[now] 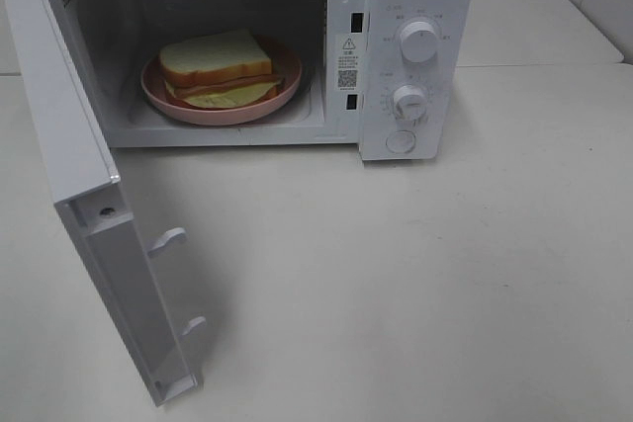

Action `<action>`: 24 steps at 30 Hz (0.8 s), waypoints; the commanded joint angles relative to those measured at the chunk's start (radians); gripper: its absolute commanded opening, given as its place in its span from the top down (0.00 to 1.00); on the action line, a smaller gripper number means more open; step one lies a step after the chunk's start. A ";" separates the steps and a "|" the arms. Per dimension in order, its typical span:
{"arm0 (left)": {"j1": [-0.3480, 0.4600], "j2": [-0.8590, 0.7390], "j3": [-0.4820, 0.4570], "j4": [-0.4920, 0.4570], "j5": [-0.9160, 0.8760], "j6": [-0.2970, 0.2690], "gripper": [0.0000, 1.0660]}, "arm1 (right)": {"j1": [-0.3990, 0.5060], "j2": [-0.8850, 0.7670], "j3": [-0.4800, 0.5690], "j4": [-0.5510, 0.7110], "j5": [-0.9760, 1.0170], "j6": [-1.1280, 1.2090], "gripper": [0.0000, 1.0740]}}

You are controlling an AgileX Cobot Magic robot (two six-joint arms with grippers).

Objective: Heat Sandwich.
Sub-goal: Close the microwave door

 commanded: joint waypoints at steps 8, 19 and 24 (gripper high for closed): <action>-0.005 -0.007 0.003 -0.011 -0.010 -0.004 0.08 | -0.008 -0.027 0.000 0.000 -0.014 0.007 0.29; -0.005 -0.007 0.003 -0.011 -0.010 -0.004 0.08 | -0.008 -0.027 0.000 0.000 -0.014 0.007 0.29; -0.005 -0.007 0.003 -0.011 -0.010 -0.004 0.08 | -0.008 -0.027 0.000 0.000 -0.014 0.007 0.29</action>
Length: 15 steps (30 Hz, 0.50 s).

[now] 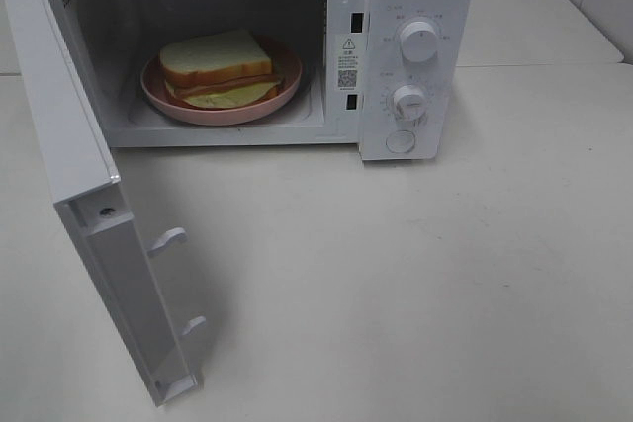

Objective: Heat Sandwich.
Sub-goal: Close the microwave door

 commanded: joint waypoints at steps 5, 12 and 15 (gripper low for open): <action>-0.005 -0.007 0.003 -0.011 -0.010 -0.004 0.08 | -0.008 -0.027 0.000 0.000 -0.014 0.007 0.29; -0.005 -0.007 0.003 -0.007 -0.010 -0.005 0.08 | -0.008 -0.027 0.000 0.000 -0.014 0.007 0.29; -0.005 -0.007 0.003 -0.004 -0.010 -0.008 0.08 | -0.008 -0.027 0.000 0.000 -0.014 0.007 0.29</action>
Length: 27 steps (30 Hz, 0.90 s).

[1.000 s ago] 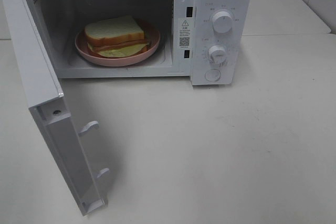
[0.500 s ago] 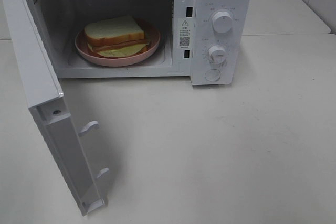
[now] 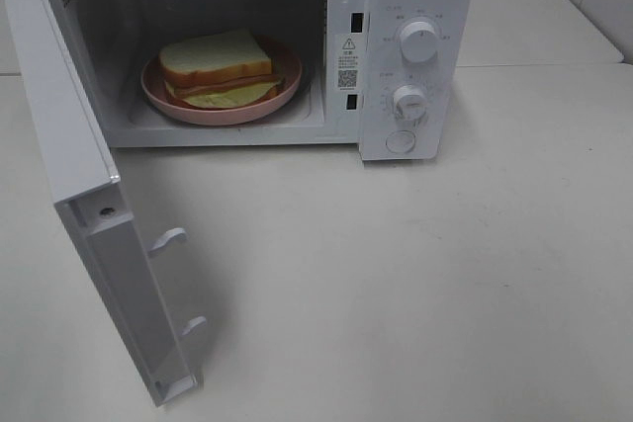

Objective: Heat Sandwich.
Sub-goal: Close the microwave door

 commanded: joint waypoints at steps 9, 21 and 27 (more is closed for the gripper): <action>-0.005 -0.007 -0.017 0.019 -0.042 -0.008 0.12 | -0.008 -0.027 0.000 0.000 -0.014 0.007 0.29; -0.005 0.156 -0.023 0.029 -0.057 -0.008 0.36 | -0.008 -0.027 0.000 0.000 -0.014 0.007 0.29; -0.005 0.204 -0.027 0.037 -0.116 -0.008 0.61 | -0.008 -0.027 0.000 0.000 -0.014 0.007 0.29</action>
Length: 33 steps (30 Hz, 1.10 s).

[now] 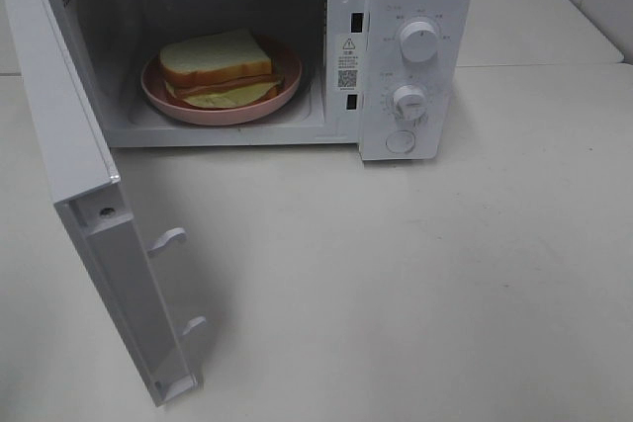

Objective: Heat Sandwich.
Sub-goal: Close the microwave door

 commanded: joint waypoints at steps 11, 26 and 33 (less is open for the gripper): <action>-0.005 0.157 0.041 0.018 -0.382 0.018 0.97 | -0.008 -0.027 0.000 0.000 -0.014 0.007 0.29; -0.005 0.462 0.169 0.017 -0.945 0.018 1.00 | -0.008 -0.027 0.000 0.000 -0.014 0.007 0.29; -0.005 0.585 0.266 0.033 -1.282 0.018 1.00 | -0.008 -0.027 0.000 0.000 -0.014 0.008 0.29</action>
